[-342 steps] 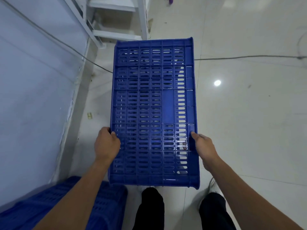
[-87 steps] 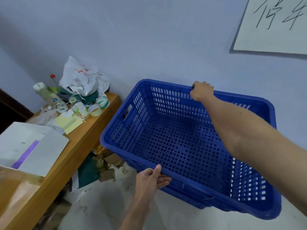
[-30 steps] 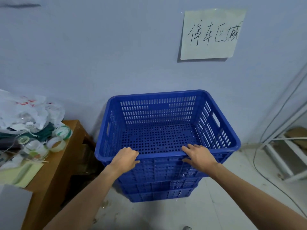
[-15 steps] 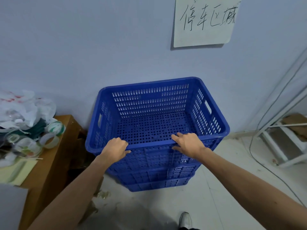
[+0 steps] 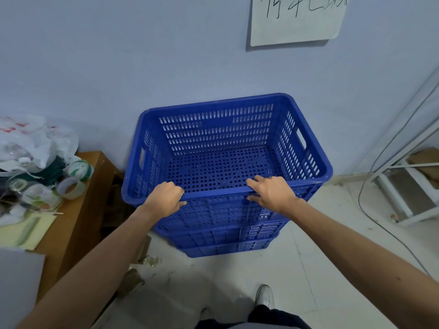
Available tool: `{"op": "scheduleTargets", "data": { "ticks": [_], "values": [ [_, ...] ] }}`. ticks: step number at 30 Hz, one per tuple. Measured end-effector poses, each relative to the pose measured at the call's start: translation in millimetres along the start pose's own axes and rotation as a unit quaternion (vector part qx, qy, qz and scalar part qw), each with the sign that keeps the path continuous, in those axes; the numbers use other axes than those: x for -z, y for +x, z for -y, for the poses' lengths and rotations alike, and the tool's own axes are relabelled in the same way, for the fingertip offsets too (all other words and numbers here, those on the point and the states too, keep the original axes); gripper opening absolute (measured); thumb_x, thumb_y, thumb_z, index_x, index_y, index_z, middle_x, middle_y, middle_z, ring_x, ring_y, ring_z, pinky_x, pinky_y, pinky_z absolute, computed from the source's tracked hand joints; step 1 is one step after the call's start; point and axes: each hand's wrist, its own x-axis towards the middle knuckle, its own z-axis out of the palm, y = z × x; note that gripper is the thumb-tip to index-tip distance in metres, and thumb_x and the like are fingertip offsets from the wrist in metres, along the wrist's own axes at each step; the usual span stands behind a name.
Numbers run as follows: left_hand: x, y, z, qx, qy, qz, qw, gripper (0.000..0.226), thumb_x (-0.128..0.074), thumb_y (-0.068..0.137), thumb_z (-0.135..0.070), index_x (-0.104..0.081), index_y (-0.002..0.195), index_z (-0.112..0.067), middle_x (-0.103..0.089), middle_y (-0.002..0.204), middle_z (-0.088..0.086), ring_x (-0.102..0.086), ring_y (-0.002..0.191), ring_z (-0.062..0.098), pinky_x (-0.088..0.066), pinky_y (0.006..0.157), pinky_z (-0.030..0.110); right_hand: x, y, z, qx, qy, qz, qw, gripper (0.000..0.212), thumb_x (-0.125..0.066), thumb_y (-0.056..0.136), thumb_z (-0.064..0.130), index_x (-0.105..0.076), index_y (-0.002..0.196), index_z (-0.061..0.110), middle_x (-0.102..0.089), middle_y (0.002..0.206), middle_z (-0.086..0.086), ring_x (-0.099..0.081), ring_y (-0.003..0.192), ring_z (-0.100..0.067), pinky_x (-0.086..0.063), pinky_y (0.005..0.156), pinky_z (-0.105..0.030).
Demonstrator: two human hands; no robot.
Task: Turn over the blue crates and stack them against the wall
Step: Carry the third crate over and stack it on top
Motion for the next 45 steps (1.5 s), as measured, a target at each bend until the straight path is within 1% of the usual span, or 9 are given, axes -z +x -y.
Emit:
{"op": "scheduleTargets", "data": {
  "ticks": [5,9,13,19,25,32,36,41,45],
  "values": [
    [-0.3,1.3,3.0,-0.003,-0.003,-0.011,1.0,0.043,-0.049,0.098,-0.05,-0.065,0.11,-0.011,-0.045,0.06,-0.005,-0.052,0.065,0.019,-0.043,0.063,0.031,3.4,1.8,1.6,-0.004,-0.007,-0.006,1.0,0.043,-0.044,0.098,0.053,-0.042,0.126,0.02,-0.057,0.108,-0.003,-0.059,0.067,-0.027,-0.035,0.053,-0.031],
    [-12.8,-6.9,1.5,0.012,-0.003,-0.023,1.0,0.044,-0.049,0.097,-0.052,-0.065,0.106,-0.012,-0.054,0.068,-0.001,-0.051,0.067,0.02,-0.039,0.063,0.029,-4.6,-2.1,8.6,-0.002,-0.005,-0.01,1.0,0.043,-0.044,0.098,0.053,-0.043,0.125,0.02,-0.057,0.109,-0.004,-0.063,0.07,-0.027,-0.04,0.053,-0.031],
    [-8.7,-7.7,3.2,0.013,-0.032,-0.012,0.999,0.044,-0.052,0.096,-0.051,-0.067,0.106,-0.011,-0.049,0.059,-0.003,-0.056,0.065,0.02,-0.047,0.062,0.032,-1.2,-1.4,6.1,-0.003,0.0,-0.01,1.0,0.044,-0.044,0.098,0.054,-0.043,0.125,0.019,-0.058,0.109,-0.003,-0.056,0.064,-0.026,-0.039,0.054,-0.031],
    [4.8,-2.0,11.4,0.017,-0.015,-0.022,0.999,0.046,-0.051,0.096,-0.053,-0.066,0.104,-0.011,-0.051,0.055,-0.003,-0.049,0.052,0.015,-0.042,0.054,0.03,6.7,-0.3,-20.5,-0.015,0.017,-0.038,0.999,0.055,-0.038,0.092,0.069,-0.052,0.108,0.018,-0.061,0.09,-0.001,-0.061,0.065,-0.026,-0.044,0.052,-0.032],
    [-8.8,-9.1,1.0,0.016,0.02,-0.022,0.999,0.042,-0.047,0.098,-0.053,-0.062,0.1,-0.014,-0.044,0.058,-0.005,-0.051,0.061,0.018,-0.045,0.058,0.03,-10.0,-4.3,-36.0,-0.021,0.0,-0.003,1.0,0.076,-0.03,0.082,0.082,-0.055,0.121,0.021,-0.068,0.073,-0.003,-0.064,0.062,-0.024,-0.055,0.058,-0.035],
    [-0.7,-4.7,0.1,0.013,0.029,-0.045,0.998,0.045,-0.048,0.098,-0.052,-0.063,0.12,-0.016,-0.055,0.069,-0.003,-0.056,0.066,0.018,-0.043,0.06,0.029,-9.3,-5.6,-40.4,-0.026,-0.013,-0.023,0.999,0.074,-0.031,0.086,0.077,-0.051,0.134,0.024,-0.071,0.075,-0.005,-0.066,0.065,-0.025,-0.056,0.061,-0.035],
    [0.8,-7.6,-1.3,0.021,0.034,-0.057,0.998,0.043,-0.048,0.098,-0.052,-0.065,0.117,-0.017,-0.055,0.069,-0.003,-0.058,0.067,0.018,-0.048,0.061,0.031,-7.7,-6.6,-41.8,-0.02,-0.014,-0.034,0.999,0.067,-0.032,0.088,0.075,-0.052,0.126,0.024,-0.072,0.08,-0.004,-0.067,0.068,-0.026,-0.056,0.063,-0.036],
    [7.6,-8.2,4.9,0.015,0.058,-0.075,0.995,0.04,-0.049,0.098,-0.049,-0.064,0.119,-0.018,-0.041,0.055,-0.007,-0.05,0.059,0.017,-0.031,0.047,0.028,-8.5,-10.3,-36.1,-0.016,-0.021,-0.041,0.999,0.056,-0.032,0.091,0.071,-0.05,0.115,0.023,-0.07,0.078,-0.001,-0.064,0.064,-0.025,-0.055,0.061,-0.034],
    [-3.7,-10.4,8.3,0.02,0.04,-0.069,0.997,0.042,-0.05,0.098,-0.05,-0.065,0.118,-0.018,-0.053,0.063,-0.005,-0.062,0.07,0.018,-0.044,0.062,0.03,-9.8,-5.5,-23.6,-0.012,-0.022,-0.035,0.999,0.058,-0.032,0.093,0.07,-0.051,0.119,0.022,-0.069,0.079,-0.002,-0.064,0.064,-0.025,-0.055,0.06,-0.034]
  ]
}}
